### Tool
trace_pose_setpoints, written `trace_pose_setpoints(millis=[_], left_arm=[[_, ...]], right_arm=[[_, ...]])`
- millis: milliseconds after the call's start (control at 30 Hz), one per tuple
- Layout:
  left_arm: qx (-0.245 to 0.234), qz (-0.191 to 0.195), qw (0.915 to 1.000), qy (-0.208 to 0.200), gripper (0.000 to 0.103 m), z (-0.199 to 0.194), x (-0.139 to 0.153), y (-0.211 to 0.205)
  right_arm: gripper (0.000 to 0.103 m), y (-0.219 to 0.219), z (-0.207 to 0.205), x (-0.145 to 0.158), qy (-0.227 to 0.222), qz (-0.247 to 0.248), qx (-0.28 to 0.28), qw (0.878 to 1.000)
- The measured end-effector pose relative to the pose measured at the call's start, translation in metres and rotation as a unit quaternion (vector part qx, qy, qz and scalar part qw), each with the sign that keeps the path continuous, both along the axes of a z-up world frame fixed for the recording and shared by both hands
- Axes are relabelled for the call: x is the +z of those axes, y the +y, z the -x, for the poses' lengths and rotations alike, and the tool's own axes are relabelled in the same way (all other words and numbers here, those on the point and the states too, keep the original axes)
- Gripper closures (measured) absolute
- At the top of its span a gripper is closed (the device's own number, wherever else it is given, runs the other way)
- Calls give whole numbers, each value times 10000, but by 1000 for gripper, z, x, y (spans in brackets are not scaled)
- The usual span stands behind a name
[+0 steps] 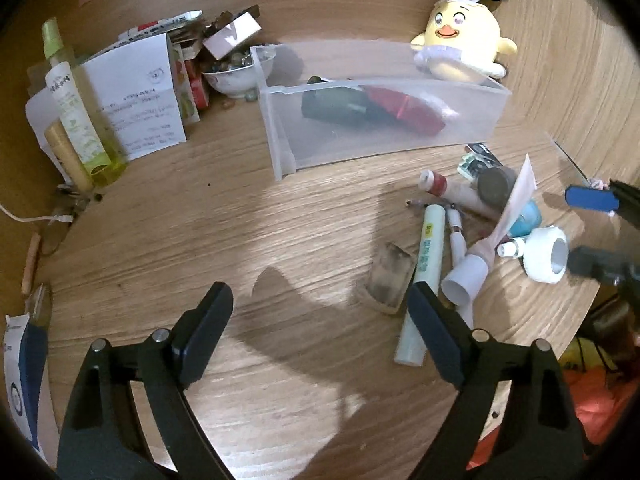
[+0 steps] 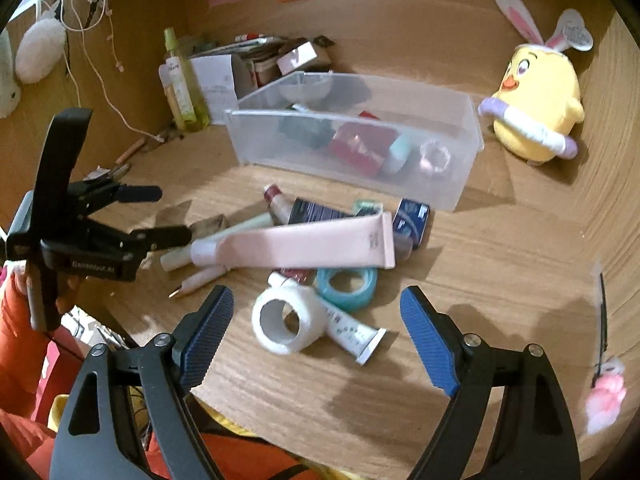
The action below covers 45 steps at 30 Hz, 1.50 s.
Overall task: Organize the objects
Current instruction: 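Grasp the small glass cup with the left gripper while the right grasps the white tape roll, then place the glass cup and tape roll into the clear box, open both grippers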
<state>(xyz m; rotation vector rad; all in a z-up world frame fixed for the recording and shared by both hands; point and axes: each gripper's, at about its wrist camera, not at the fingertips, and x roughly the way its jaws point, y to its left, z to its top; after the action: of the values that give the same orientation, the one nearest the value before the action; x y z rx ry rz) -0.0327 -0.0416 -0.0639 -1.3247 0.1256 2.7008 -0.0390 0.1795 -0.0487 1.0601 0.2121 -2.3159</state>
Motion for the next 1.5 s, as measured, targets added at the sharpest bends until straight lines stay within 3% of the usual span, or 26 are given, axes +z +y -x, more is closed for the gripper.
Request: trace_pose_setpoints(millis=[167, 267, 333, 533, 600, 900, 1300, 1500], left_arm=[[-198, 20, 9996, -177, 19, 10, -11, 11], [-228, -23, 9996, -174, 29, 14, -11, 14], [-193, -87, 9997, -144, 35, 16, -10, 14], [-142, -170, 9997, -40, 69, 18, -7, 14], [-121, -168, 9998, -21, 80, 17, -7, 15], [185, -443, 9988, 134, 80, 14, 4, 2], [503, -581, 9909, 1104, 80, 16, 66, -2], [637, -690, 9859, 1387, 80, 31, 89, -4]], right_arm=[[21, -1, -5, -7, -79, 7, -5, 10000], [23, -4, -8, -8, -20, -34, 7, 10000], [34, -7, -10, -9, 48, -112, 40, 9999], [62, -18, -9, -17, 23, -240, 172, 9996], [64, -20, -10, -17, 66, -257, 162, 9995], [64, -8, -11, 3, 282, -39, 65, 9996], [64, 6, 36, 44, 732, 373, -308, 9961], [64, 3, 66, 72, 963, 602, -381, 9928]])
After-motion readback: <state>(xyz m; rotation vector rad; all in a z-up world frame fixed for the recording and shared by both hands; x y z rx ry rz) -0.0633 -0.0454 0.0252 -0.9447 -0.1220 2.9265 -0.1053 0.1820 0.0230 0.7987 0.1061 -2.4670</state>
